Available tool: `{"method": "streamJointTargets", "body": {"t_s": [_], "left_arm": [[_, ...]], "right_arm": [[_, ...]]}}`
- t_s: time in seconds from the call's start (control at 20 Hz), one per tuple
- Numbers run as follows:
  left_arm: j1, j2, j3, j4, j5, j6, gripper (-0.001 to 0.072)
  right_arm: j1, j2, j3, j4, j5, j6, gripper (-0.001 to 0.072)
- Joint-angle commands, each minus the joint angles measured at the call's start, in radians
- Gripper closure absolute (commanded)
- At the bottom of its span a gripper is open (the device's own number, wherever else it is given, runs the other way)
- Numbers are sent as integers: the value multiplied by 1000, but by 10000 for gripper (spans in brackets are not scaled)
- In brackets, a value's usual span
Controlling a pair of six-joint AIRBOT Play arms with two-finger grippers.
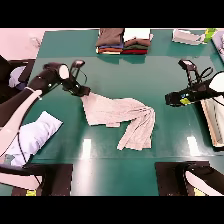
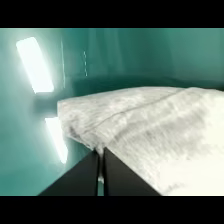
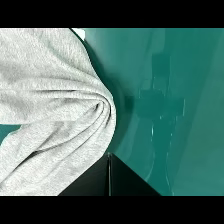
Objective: Fold the shirts.
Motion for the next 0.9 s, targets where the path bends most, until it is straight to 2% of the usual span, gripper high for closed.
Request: {"method": "streamJointTargets", "body": {"t_s": [0.0,0.05,0.1,0.15,0.2,0.35,0.55,0.7,0.75,0.8,0.85], "left_arm": [[0,135,16,45,3,44,685],[0,175,16,47,2,53,685],[0,206,16,47,0,54,685],[0,228,16,47,-3,54,685],[0,241,16,46,-5,53,684],[0,238,12,43,-27,50,684],[0,235,12,37,-28,50,685],[0,235,12,37,-34,50,685],[0,235,12,38,-36,50,685],[0,235,12,39,-37,50,685],[0,236,12,49,-37,50,685]], "right_arm": [[0,0,-1,-3,21,0,696],[0,0,-6,-2,24,0,694],[0,0,-25,1,24,1,633],[0,0,-55,7,24,11,433],[0,0,-98,42,24,34,324],[22,0,-240,183,-18,34,324],[139,-13,-377,269,-169,36,324],[203,-95,-385,289,-226,37,327],[217,-124,-369,287,-247,37,368],[227,-146,-348,279,-266,36,548],[229,-160,-324,258,-275,37,683]]}}
